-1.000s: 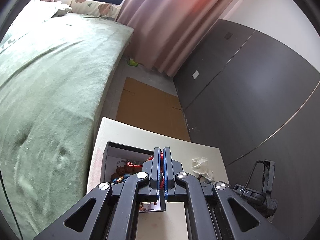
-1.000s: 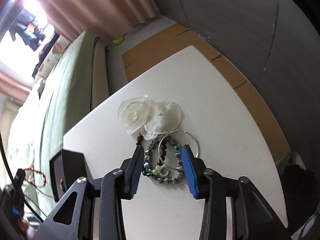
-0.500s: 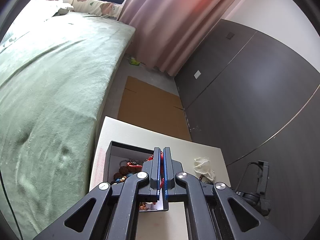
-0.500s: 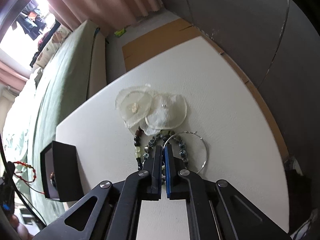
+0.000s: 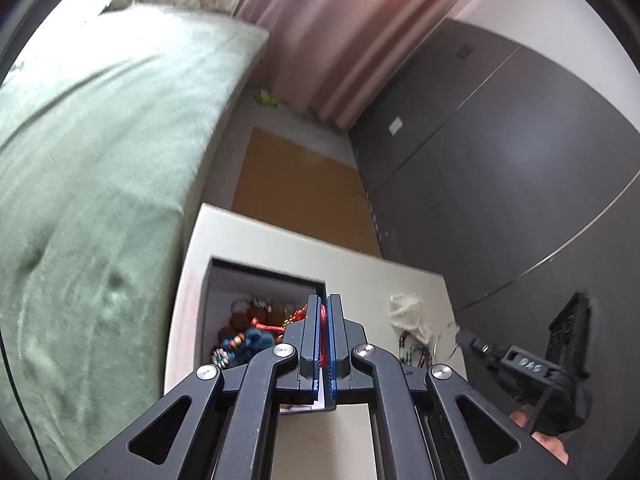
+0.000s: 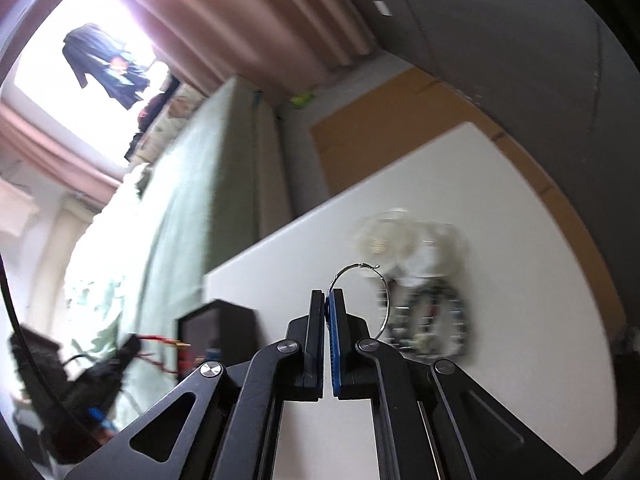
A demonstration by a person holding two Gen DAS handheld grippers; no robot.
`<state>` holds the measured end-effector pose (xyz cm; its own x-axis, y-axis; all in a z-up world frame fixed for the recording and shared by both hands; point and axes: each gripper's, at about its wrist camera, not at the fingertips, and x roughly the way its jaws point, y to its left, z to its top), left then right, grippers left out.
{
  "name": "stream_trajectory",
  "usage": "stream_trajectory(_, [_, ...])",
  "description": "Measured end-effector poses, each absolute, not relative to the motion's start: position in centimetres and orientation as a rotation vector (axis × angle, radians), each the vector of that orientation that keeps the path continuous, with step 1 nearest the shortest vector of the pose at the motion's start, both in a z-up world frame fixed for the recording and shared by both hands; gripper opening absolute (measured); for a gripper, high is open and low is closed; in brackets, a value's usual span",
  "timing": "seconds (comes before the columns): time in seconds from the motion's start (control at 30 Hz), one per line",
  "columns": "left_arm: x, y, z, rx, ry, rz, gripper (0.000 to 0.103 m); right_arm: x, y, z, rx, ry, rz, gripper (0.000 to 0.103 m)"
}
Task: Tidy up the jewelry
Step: 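Open the left gripper over the box while the right gripper drops the silver hoop in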
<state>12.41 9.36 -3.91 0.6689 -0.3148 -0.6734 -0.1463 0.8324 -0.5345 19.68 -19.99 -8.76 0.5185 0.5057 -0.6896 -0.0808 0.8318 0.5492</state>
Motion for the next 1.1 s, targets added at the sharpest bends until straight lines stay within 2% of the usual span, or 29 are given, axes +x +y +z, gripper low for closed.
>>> stream_trajectory(0.17, [12.4,10.1,-4.6,-0.611,0.867,-0.07,0.004,19.5,-16.8,-8.1,0.517,0.942,0.486,0.004])
stream_trajectory(0.23, [12.2,10.7,-4.5,-0.628,0.86,-0.064,0.012,19.3,-15.6,-8.0,0.52,0.937,0.529,0.004])
stream_trajectory(0.3, [11.8,11.3,-4.4,-0.644,0.839,-0.048,0.046,19.1,-14.3,-7.9,0.52,0.929,0.578,0.004])
stream_trajectory(0.37, [11.4,11.8,-4.0,-0.661,0.806,-0.034,0.063,18.6,-13.3,-7.9,0.523,0.926,0.617,0.004])
stream_trajectory(0.73, [10.5,14.1,-3.4,-0.709,0.763,-0.004,0.064,17.9,-7.1,-8.5,0.482,0.95,0.74,0.004])
stream_trajectory(0.77, [10.4,14.3,-3.4,-0.71,0.76,0.0,0.064,18.0,-6.6,-8.7,0.469,0.956,0.734,0.006])
stream_trajectory(0.83, [10.3,14.7,-3.3,-0.715,0.753,0.003,0.064,18.4,-5.9,-9.4,0.448,0.998,0.721,0.029])
stream_trajectory(0.87, [10.2,14.9,-3.3,-0.717,0.752,0.006,0.064,18.5,-5.9,-9.6,0.446,1.009,0.713,0.046])
stream_trajectory(0.9, [10.2,15.0,-3.2,-0.719,0.751,0.008,0.064,18.4,-6.0,-9.7,0.447,1.004,0.699,0.049])
stream_trajectory(1.1, [10.1,15.0,-3.2,-0.719,0.755,0.011,0.064,18.5,-7.9,-9.6,0.464,0.989,0.677,0.049])
